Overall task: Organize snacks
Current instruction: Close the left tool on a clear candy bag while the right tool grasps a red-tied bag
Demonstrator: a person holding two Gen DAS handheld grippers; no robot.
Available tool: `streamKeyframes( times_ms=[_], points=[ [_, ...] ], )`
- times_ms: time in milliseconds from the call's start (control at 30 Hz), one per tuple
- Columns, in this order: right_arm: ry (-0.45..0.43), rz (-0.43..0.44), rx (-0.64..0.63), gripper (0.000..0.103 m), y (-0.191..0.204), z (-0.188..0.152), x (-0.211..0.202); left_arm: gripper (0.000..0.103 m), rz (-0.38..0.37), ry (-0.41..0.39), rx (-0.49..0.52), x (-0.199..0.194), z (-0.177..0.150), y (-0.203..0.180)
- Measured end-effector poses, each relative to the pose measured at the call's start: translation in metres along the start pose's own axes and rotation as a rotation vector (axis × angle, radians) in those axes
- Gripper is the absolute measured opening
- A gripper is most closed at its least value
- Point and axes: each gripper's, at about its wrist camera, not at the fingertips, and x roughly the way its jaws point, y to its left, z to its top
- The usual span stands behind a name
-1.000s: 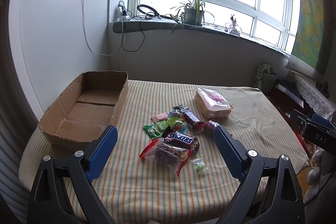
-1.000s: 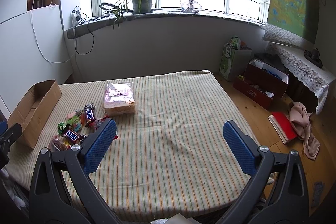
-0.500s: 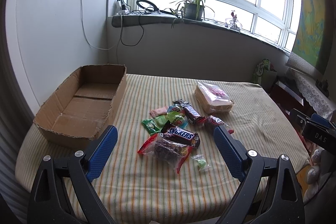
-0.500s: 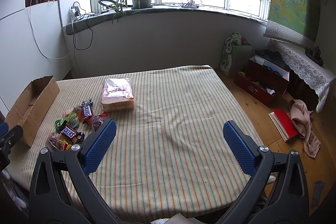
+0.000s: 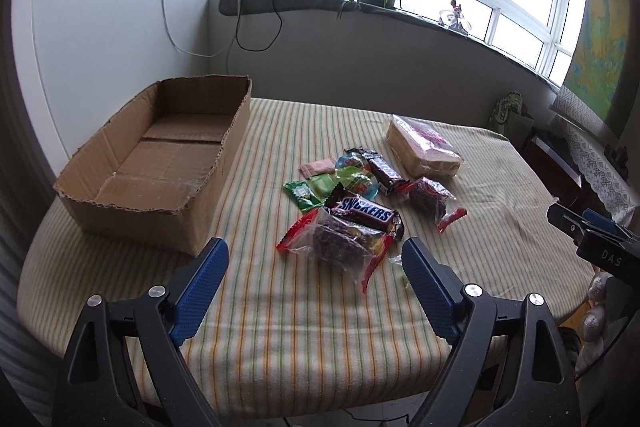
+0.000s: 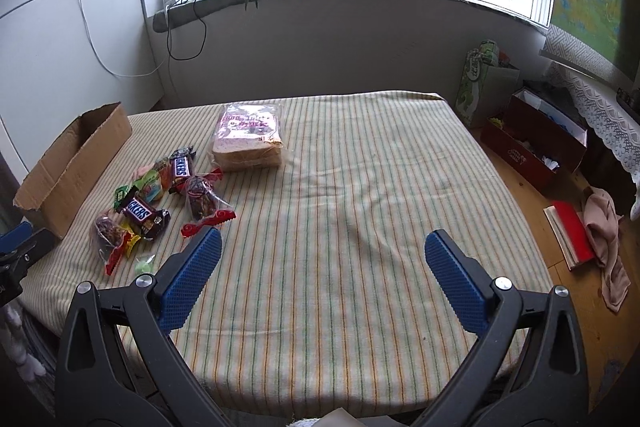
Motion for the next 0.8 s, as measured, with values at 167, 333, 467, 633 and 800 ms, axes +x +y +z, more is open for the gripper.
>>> streamKeyframes(
  times_ms=[167, 333, 467, 633, 800],
  points=[
    [0.043, 0.080, 0.012, 0.103, 0.003, -0.004, 0.013, 0.082, -0.038, 0.054, -0.020, 0.011, -0.009, 0.004],
    [0.065, 0.148, 0.009, 0.098, 0.009, 0.003, 0.023, 0.081, -0.081, 0.087, -0.050, 0.022, -0.011, 0.002],
    [0.073, 0.202, -0.025, 0.096, 0.022, 0.012, 0.033, 0.081, -0.125, 0.116, -0.085, 0.033, -0.010, -0.001],
    [0.095, 0.258, -0.072, 0.091, 0.040, 0.023, 0.052, 0.080, -0.135, 0.128, -0.089, 0.042, -0.005, -0.007],
    [0.144, 0.289, -0.090, 0.087, 0.053, 0.029, 0.078, 0.080, -0.162, 0.156, -0.146, 0.056, -0.001, -0.002]
  ],
)
